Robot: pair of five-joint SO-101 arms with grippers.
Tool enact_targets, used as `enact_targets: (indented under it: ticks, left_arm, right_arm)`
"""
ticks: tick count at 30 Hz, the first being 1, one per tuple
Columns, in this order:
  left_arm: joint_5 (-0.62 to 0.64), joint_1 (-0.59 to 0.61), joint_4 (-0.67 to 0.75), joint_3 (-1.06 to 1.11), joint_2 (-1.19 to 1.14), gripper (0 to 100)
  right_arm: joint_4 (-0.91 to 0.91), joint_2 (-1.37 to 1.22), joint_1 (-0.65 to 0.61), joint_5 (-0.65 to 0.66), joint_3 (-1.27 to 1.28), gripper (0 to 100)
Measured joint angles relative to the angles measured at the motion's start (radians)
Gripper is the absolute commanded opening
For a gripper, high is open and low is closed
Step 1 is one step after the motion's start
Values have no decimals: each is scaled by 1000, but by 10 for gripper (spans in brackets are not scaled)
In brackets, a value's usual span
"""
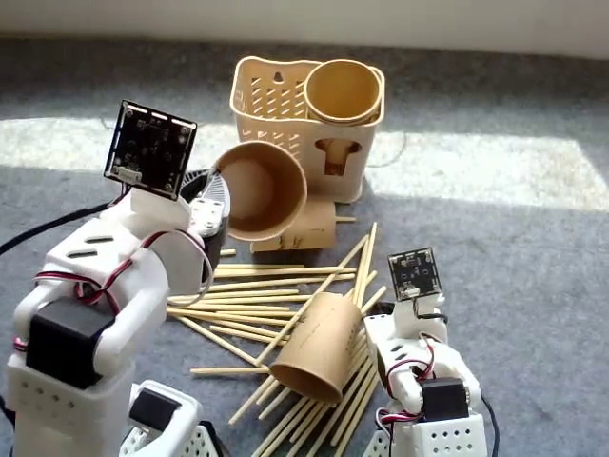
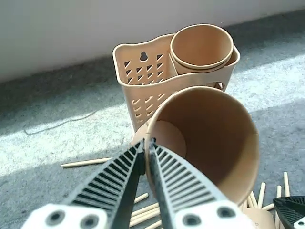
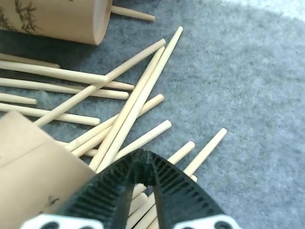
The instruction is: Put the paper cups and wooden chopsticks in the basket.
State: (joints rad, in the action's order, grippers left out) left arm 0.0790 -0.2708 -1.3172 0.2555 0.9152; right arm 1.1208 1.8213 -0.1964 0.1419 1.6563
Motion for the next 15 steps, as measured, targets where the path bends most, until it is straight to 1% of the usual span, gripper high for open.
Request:
enact_targets:
  ticks: [2,6,9,15]
  left_arm:
    - [3,-20,44,0,0,5]
    - [72,-46,138,0,0,5]
    - [114,-44,216,0,0,5]
    - [158,-63,379,5,0,5]
  right_arm:
    - [0,0,0,0,0,6]
    - [0,0,0,0,0,6]
    - [0,0,0,0,6,6]
    - [0,0,0,0,9,6]
